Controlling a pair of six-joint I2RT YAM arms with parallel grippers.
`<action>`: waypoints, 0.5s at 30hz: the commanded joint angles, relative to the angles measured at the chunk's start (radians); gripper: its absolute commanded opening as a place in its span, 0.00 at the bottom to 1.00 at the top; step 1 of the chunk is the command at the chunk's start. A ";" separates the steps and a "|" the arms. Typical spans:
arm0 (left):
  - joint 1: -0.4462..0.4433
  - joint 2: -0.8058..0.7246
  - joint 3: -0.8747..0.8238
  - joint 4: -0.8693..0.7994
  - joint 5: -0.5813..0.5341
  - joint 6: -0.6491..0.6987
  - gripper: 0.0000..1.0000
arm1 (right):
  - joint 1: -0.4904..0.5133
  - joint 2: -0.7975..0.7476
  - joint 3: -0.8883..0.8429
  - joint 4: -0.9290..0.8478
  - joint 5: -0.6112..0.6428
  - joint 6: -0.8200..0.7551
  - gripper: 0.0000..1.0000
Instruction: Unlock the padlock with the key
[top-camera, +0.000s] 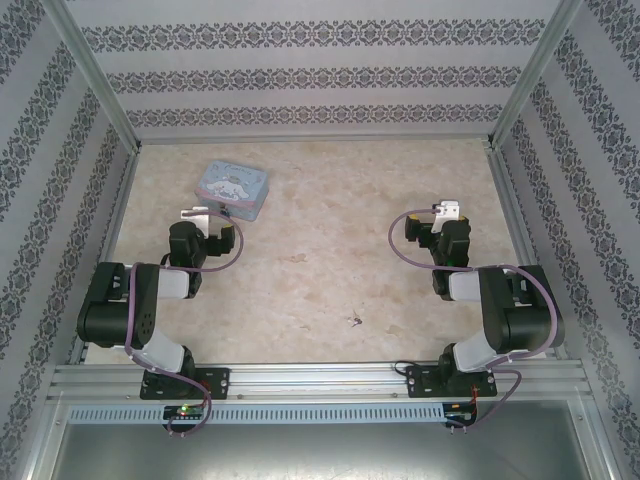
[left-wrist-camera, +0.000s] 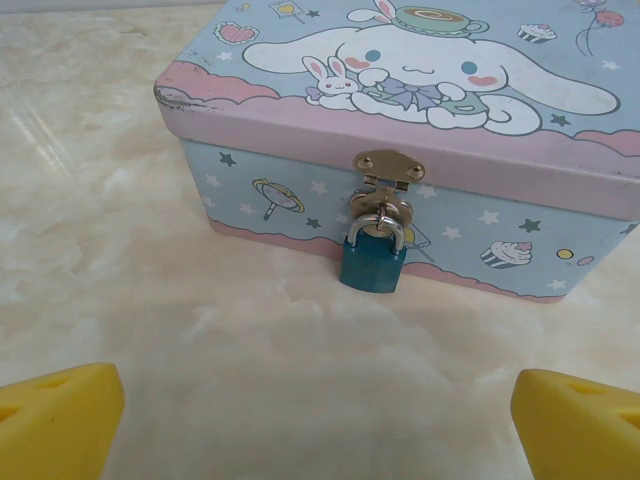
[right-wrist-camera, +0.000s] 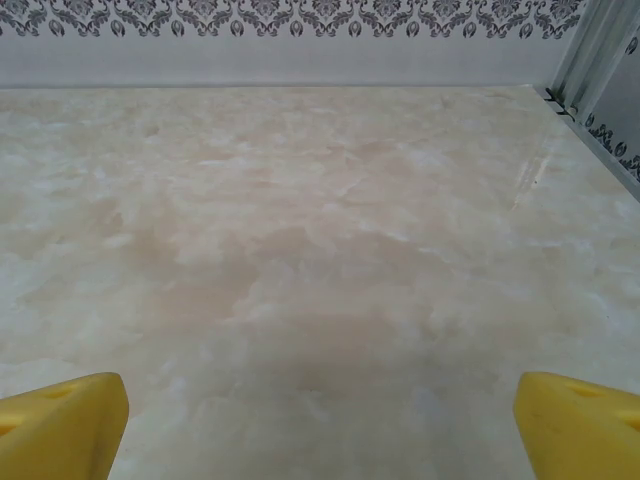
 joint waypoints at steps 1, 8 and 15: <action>0.006 -0.003 0.000 0.042 0.003 -0.015 1.00 | -0.002 -0.008 0.008 0.008 -0.025 -0.001 0.98; 0.006 -0.004 0.000 0.042 0.003 -0.015 1.00 | -0.002 -0.009 0.008 0.008 -0.025 0.001 0.98; 0.006 -0.005 0.003 0.037 0.003 -0.015 1.00 | -0.006 -0.008 0.011 0.005 -0.030 0.004 0.98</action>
